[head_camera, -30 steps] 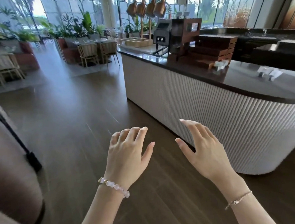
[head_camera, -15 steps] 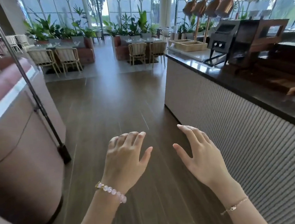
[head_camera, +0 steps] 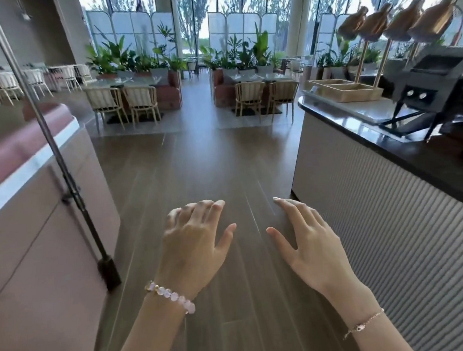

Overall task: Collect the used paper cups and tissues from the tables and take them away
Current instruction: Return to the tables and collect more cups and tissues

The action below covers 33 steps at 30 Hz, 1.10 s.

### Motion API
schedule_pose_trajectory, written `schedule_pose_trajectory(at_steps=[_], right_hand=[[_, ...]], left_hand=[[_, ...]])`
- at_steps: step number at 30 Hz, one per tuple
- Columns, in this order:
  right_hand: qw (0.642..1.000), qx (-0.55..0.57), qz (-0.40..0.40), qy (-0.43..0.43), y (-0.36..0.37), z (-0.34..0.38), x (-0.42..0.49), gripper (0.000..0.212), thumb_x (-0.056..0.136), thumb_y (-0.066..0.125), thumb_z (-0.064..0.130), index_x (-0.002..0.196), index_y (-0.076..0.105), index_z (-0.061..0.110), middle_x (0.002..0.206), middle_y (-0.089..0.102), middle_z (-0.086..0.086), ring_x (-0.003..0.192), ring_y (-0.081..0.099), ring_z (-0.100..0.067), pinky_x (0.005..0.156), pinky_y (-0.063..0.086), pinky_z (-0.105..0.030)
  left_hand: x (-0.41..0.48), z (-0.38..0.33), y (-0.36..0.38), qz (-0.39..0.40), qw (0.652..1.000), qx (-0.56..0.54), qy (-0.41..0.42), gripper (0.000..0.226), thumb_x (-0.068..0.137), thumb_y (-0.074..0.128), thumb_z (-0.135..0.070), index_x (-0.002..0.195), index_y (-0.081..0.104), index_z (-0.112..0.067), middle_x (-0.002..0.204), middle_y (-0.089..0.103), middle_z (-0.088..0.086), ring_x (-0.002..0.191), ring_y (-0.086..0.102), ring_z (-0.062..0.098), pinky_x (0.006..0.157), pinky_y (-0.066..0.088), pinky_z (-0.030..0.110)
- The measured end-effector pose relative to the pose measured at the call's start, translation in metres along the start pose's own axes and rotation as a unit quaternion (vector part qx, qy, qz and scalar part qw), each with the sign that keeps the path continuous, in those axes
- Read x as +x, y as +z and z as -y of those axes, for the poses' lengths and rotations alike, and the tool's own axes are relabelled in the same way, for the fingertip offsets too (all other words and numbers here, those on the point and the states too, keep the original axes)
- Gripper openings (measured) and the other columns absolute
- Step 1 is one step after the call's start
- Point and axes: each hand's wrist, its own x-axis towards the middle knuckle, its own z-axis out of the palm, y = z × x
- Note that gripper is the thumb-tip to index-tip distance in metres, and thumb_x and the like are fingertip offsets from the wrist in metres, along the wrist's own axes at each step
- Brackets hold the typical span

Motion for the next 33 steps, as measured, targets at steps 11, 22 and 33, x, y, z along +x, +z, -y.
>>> schedule_pose_trajectory(at_steps=[11, 22, 33], right_hand=[[0.999, 0.027, -0.006, -0.021, 0.102, -0.044, 0.205, 0.058, 0.087, 0.034, 0.059, 0.136, 0.044, 0.028, 0.134, 0.051, 0.010, 0.124, 0.046, -0.013, 0.094, 0.040, -0.029], [0.998, 0.045, 0.007, -0.051, 0.211, -0.157, 0.400, 0.059, 0.086, 0.031, 0.060, 0.136, 0.043, 0.030, 0.135, 0.050, 0.012, 0.126, 0.045, -0.011, 0.093, 0.040, -0.030], [0.998, 0.034, 0.022, -0.046, 0.287, -0.265, 0.582, 0.057, 0.087, 0.034, 0.059, 0.135, 0.044, 0.030, 0.133, 0.052, 0.011, 0.123, 0.047, -0.011, 0.091, 0.041, -0.028]], left_hand=[[0.169, 0.093, 0.111, 0.004, 1.000, 0.016, -0.014, 0.047, 0.084, 0.038, -0.047, 0.108, 0.064, -0.016, 0.101, 0.067, -0.001, 0.094, 0.064, 0.024, 0.084, 0.048, 0.042], [0.333, 0.134, 0.267, 0.015, 0.998, 0.031, -0.046, 0.048, 0.084, 0.037, -0.047, 0.108, 0.065, -0.017, 0.101, 0.067, -0.003, 0.094, 0.064, 0.024, 0.084, 0.049, 0.042], [0.503, 0.157, 0.408, 0.025, 0.997, 0.016, -0.069, 0.048, 0.084, 0.037, -0.048, 0.109, 0.065, -0.019, 0.102, 0.067, -0.004, 0.094, 0.064, 0.023, 0.083, 0.048, 0.042]])
